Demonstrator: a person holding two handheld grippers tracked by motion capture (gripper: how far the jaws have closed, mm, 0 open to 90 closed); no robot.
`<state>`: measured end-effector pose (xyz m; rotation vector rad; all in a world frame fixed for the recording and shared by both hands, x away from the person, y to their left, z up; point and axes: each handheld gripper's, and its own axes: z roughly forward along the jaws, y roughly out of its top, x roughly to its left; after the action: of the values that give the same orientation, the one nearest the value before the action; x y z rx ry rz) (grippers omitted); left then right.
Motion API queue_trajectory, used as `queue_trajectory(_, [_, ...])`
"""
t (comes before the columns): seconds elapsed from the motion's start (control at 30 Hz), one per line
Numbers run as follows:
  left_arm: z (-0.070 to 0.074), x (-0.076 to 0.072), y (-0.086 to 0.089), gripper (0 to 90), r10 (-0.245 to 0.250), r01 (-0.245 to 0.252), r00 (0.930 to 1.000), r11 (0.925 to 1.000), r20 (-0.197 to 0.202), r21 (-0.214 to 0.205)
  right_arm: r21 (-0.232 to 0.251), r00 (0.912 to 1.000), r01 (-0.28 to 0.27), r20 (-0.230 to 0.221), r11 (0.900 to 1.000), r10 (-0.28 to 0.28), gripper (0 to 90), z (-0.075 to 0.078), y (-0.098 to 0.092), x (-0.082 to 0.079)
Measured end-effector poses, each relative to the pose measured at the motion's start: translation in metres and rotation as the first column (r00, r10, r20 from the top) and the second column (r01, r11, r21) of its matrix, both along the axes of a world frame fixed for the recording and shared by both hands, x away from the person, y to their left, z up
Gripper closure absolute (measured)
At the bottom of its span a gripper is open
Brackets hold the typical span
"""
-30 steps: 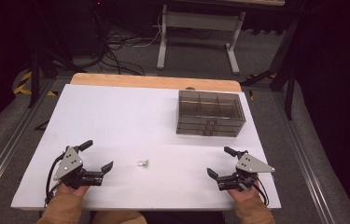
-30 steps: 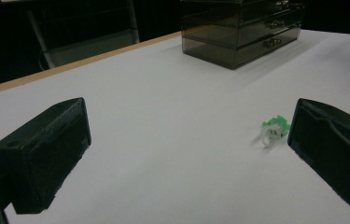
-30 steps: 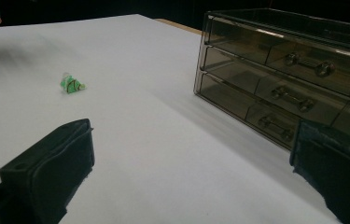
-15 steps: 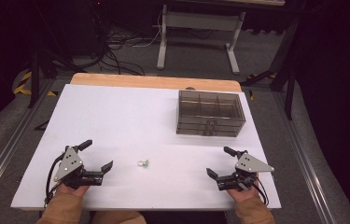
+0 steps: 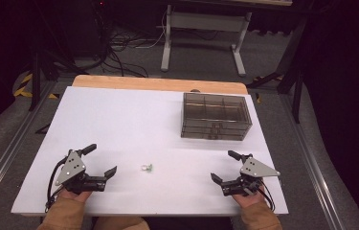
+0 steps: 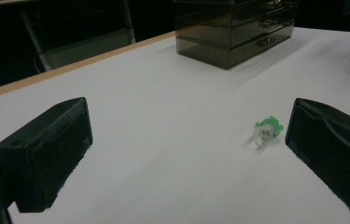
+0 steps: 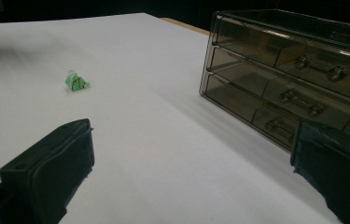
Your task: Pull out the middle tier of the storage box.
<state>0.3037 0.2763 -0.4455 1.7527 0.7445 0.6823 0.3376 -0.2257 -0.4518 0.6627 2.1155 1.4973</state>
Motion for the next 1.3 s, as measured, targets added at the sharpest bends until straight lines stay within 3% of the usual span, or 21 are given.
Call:
queue_trajectory(0.1, [-0.001, 0.002, 0.001, 0.7, 0.004, -0.004, 0.9999, 0.9999, -0.016, -0.01, 0.012, 0.9999, -0.012, -0.008, 0.9999, 0.012, 0.2, 0.0, 0.001, 0.0])
queue_trajectory(0.27, [-0.003, 0.001, -0.001, 0.5, 0.009, -0.009, 0.9999, 1.0, 0.013, 0.001, -0.009, 0.9998, -0.01, -0.019, 0.9999, 0.01, 0.1, 0.0, 0.002, 0.001])
queue_trajectory(0.53, [-0.004, 0.001, -0.002, 0.3, 0.004, -0.004, 0.9999, 1.0, 0.015, 0.007, -0.038, 0.9996, 0.028, 0.004, 0.9989, -0.028, 0.0, 0.002, 0.002, 0.005])
queue_trajectory(0.73, [-0.004, 0.002, -0.003, 0.2, 0.003, -0.003, 0.9999, 1.0, 0.013, 0.006, -0.071, 0.9987, 0.041, -0.027, 0.9967, -0.043, 3.4, 0.003, 0.004, 0.009])
queue_trajectory(0.83, [-0.005, 0.002, -0.003, 0.2, -0.003, 0.003, 1.0, 1.0, 0.002, 0.002, -0.096, 0.9991, 0.033, -0.023, 0.9949, -0.035, 4.7, 0.007, 0.007, 0.012])
queue_trajectory(1.03, [-0.005, 0.002, -0.003, 0.2, -0.007, 0.007, 1.0, 1.0, -0.003, 0.003, -0.128, 0.9979, 0.009, -0.062, 0.9918, -0.017, 5.2, 0.009, 0.014, 0.023])
queue_trajectory(1.3, [-0.005, 0.002, -0.003, 0.2, -0.019, 0.019, 0.9998, 0.9998, -0.005, 0.004, -0.166, 0.9996, 0.009, -0.026, 0.9861, -0.013, 5.4, 0.017, 0.019, 0.026])
